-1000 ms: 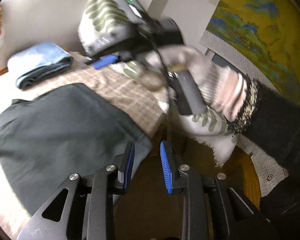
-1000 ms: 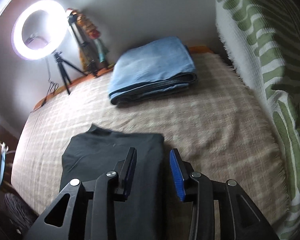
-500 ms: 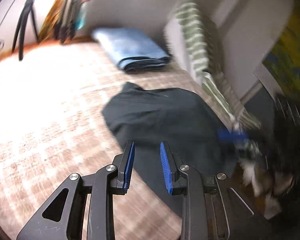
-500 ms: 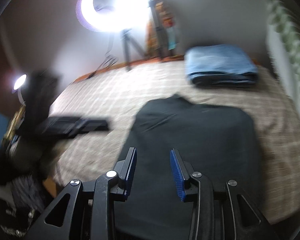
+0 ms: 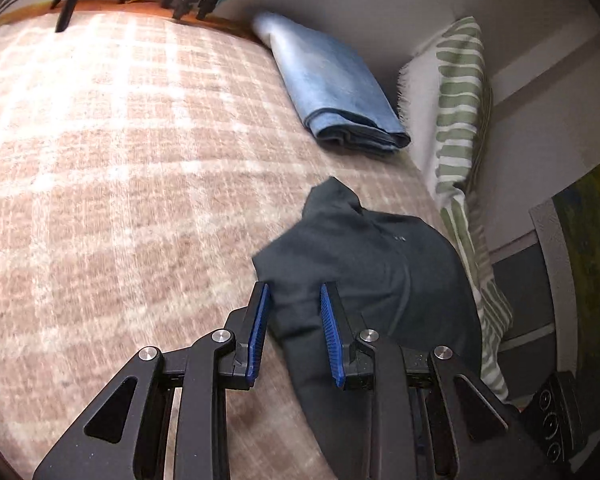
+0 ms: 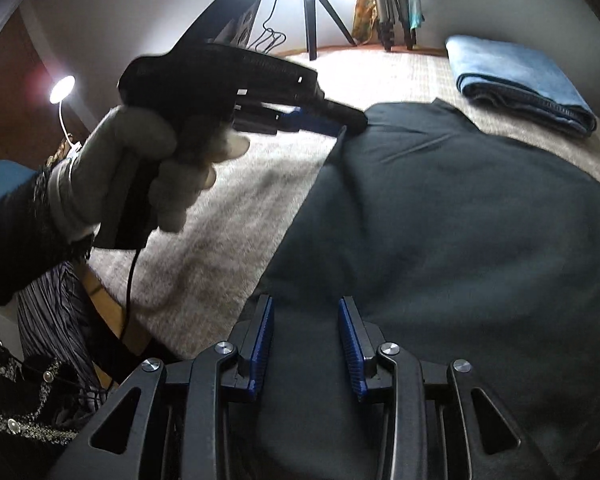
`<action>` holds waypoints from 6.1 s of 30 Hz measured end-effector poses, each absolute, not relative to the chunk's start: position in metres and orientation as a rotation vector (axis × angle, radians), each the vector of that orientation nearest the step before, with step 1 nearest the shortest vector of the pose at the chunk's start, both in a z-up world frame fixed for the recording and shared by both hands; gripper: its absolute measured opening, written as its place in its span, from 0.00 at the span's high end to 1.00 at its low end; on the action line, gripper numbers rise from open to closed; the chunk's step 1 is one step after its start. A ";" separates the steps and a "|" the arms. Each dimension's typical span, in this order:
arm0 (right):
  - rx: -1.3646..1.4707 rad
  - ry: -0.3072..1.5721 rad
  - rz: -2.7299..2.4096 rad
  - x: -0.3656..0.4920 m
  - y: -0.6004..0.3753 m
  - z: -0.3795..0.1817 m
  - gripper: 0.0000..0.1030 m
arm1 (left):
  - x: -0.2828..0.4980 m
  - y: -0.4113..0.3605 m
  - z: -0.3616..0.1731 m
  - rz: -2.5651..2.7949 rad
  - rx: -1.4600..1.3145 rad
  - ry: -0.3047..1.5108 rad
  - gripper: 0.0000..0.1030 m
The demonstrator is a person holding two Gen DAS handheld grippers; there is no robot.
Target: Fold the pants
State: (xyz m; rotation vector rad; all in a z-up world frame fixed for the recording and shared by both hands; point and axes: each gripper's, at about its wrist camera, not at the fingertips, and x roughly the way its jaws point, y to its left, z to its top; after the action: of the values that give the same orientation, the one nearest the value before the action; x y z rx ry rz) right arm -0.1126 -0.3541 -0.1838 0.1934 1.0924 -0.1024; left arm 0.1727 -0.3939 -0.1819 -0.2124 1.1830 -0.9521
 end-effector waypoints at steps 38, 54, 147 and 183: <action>0.658 0.935 -0.269 -0.170 -0.584 -0.131 0.16 | 0.129 -0.379 -0.185 -0.994 -0.179 1.223 0.53; 0.794 0.908 -0.084 -0.164 -0.595 -0.173 0.25 | 0.139 -0.387 -0.190 -1.036 -0.222 1.207 0.56; 0.055 0.934 -0.765 0.114 -0.757 -0.070 0.65 | 0.357 -0.567 -0.102 -0.786 0.114 0.747 0.87; -0.019 0.710 -0.749 0.029 -0.544 0.010 0.03 | 0.203 -0.419 0.003 -0.809 0.109 0.567 0.25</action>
State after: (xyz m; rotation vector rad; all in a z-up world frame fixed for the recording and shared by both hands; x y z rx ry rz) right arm 0.0294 -0.5443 0.0100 -0.0189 0.7103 -0.7488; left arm 0.2034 -0.4193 0.0025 0.1093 0.5674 -0.8088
